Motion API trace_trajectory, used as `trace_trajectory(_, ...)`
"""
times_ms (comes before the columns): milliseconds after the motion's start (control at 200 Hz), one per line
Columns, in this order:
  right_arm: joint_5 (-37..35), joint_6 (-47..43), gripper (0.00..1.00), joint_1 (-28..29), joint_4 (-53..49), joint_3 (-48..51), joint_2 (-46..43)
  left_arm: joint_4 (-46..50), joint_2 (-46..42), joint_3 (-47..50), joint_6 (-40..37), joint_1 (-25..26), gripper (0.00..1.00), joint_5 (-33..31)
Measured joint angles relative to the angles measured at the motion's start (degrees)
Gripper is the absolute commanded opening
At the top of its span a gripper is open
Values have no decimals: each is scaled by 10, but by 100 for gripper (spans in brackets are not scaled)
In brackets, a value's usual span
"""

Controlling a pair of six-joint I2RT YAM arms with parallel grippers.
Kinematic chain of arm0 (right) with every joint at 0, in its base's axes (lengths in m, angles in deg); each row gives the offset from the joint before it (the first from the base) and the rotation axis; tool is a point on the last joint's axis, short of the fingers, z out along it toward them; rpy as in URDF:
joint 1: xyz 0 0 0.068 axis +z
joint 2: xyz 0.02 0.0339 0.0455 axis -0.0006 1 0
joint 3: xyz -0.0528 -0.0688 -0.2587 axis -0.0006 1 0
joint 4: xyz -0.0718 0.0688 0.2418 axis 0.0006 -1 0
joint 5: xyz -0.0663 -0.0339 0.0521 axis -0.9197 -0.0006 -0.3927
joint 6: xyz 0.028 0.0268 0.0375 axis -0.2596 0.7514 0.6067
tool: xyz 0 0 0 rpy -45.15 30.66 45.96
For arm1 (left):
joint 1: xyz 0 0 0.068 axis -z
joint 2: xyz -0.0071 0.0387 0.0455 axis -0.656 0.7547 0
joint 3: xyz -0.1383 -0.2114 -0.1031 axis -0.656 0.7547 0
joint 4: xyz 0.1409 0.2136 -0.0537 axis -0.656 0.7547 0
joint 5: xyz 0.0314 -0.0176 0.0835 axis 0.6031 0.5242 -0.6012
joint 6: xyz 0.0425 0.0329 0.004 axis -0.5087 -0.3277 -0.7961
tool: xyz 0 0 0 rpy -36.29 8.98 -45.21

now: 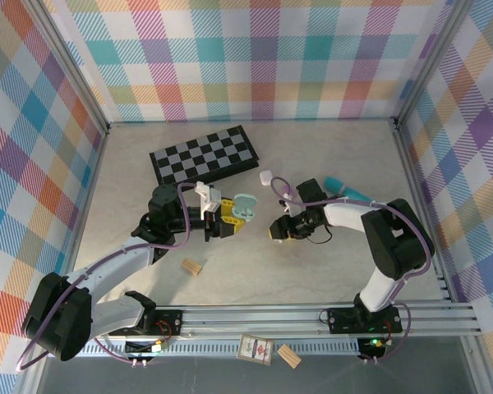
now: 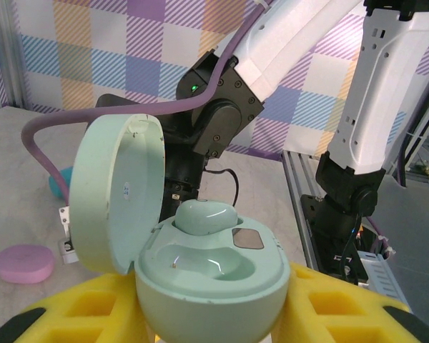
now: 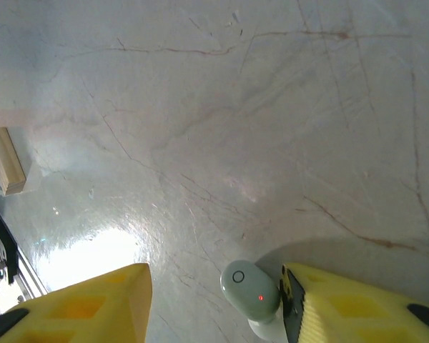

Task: Insert wireless bluetooth earbuds into charging case

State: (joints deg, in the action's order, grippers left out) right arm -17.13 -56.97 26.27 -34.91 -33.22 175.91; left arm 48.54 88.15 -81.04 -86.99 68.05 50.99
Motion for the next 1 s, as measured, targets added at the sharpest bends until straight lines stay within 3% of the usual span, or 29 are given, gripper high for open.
trace_trajectory(485,-9,-7,28,0,-17,2,4,0,3,0,0,0,39,0)
trace_trajectory(1000,-43,14,22,22,-12,2,-4,-1,9,0,0,0,39,-2)
